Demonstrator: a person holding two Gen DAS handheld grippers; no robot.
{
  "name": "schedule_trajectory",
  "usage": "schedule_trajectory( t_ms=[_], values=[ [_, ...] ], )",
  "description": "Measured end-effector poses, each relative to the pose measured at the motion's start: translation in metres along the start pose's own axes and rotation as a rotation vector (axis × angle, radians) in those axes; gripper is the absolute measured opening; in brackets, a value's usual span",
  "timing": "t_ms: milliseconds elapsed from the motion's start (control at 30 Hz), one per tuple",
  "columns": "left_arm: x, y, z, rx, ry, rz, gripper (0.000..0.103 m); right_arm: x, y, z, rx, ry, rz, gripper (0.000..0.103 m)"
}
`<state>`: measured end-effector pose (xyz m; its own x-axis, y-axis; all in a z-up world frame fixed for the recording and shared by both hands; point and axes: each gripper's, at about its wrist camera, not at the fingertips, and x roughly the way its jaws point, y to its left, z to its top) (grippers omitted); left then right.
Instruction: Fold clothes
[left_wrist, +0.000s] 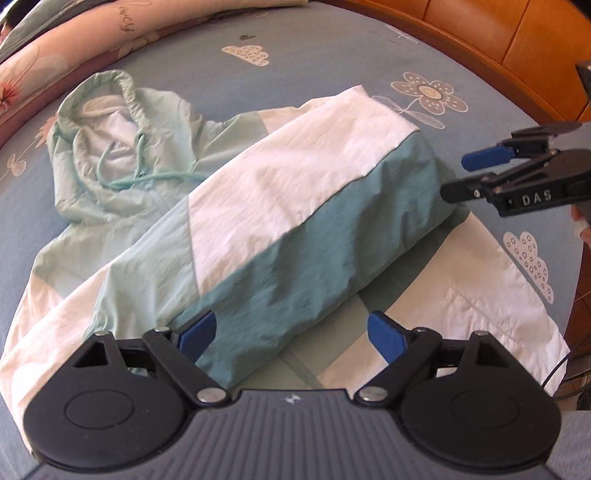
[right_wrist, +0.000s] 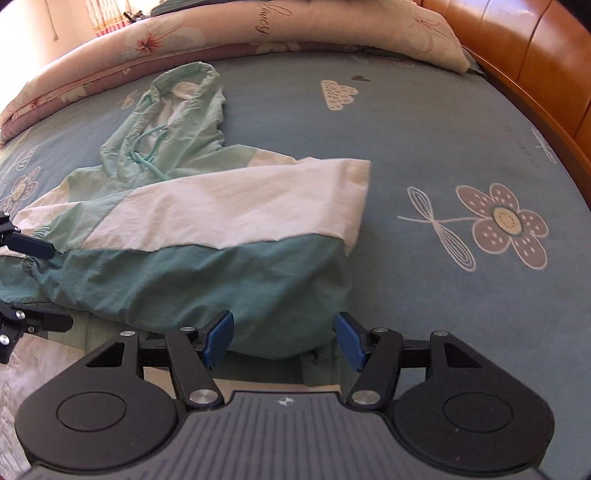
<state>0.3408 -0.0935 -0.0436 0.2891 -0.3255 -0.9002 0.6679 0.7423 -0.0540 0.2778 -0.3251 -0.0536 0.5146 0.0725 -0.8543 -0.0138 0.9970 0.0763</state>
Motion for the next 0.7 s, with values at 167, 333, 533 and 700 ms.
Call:
schedule_trajectory(
  t_ms=[167, 333, 533, 700],
  values=[
    [0.026, -0.027, 0.059, -0.065, -0.037, -0.127, 0.089, 0.016, -0.023, -0.036, -0.057, 0.035, -0.039, 0.066],
    [0.058, -0.042, 0.093, -0.165, -0.055, -0.265, 0.089, 0.037, -0.018, -0.045, -0.114, -0.008, -0.006, 0.066],
    [0.109, -0.062, 0.123, -0.167, -0.059, -0.273, 0.089, 0.047, -0.021, -0.038, -0.065, -0.159, -0.127, 0.067],
    [0.157, -0.075, 0.135, -0.144, -0.043, -0.17, 0.092, 0.039, -0.042, -0.052, 0.133, -0.151, -0.205, 0.069]
  ],
)
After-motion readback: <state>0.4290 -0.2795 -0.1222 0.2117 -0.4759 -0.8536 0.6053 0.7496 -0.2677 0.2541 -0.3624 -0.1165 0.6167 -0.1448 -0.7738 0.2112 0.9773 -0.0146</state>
